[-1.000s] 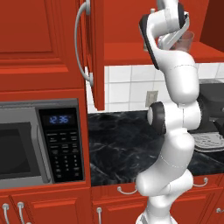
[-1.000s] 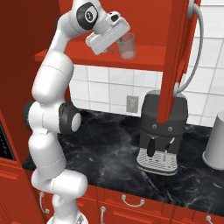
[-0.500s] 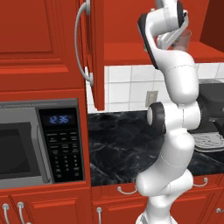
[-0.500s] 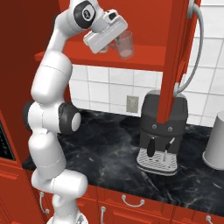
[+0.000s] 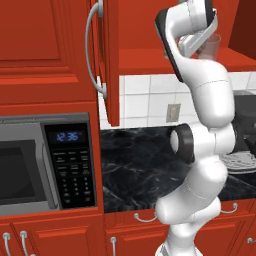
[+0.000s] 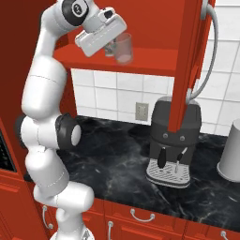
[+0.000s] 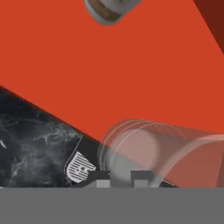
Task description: There is a bowl on the dining counter. Grab a lemon wedge from the fridge and place it in the bowl. Then get the liquor bottle and glass cup from the cabinet and place them next to the bowl.
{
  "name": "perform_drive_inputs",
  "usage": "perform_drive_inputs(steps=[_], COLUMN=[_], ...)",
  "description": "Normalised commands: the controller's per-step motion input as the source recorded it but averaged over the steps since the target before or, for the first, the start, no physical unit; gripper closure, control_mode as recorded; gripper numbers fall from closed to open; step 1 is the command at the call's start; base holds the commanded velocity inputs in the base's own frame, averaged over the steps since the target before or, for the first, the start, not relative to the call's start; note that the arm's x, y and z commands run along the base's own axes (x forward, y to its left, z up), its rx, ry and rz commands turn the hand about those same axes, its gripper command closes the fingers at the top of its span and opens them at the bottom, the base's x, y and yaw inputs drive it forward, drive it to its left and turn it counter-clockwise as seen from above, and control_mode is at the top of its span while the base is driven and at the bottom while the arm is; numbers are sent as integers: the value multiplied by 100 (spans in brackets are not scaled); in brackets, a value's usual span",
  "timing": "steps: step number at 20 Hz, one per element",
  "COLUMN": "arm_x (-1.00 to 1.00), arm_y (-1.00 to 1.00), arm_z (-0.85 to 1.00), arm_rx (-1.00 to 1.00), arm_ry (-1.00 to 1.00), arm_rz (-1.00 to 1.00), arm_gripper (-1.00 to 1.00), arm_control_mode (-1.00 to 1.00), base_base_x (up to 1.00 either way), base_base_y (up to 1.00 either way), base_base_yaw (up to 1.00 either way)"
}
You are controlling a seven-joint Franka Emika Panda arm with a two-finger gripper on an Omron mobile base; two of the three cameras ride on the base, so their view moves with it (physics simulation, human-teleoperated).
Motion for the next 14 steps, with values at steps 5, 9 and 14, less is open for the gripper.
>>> perform_drive_inputs(steps=[5, 9, 14], arm_x=[-100, -100, -100], arm_y=[41, 46, 30], arm_z=[0, 0, -2], arm_rx=[4, 8, 10], arm_ry=[-6, 0, 1], arm_rz=[0, 0, 0], arm_gripper=[100, 100, 100], arm_control_mode=[-100, -100, -100], base_base_x=[0, 0, 0], base_base_y=[0, 0, 0], base_base_yaw=[0, 0, 0])
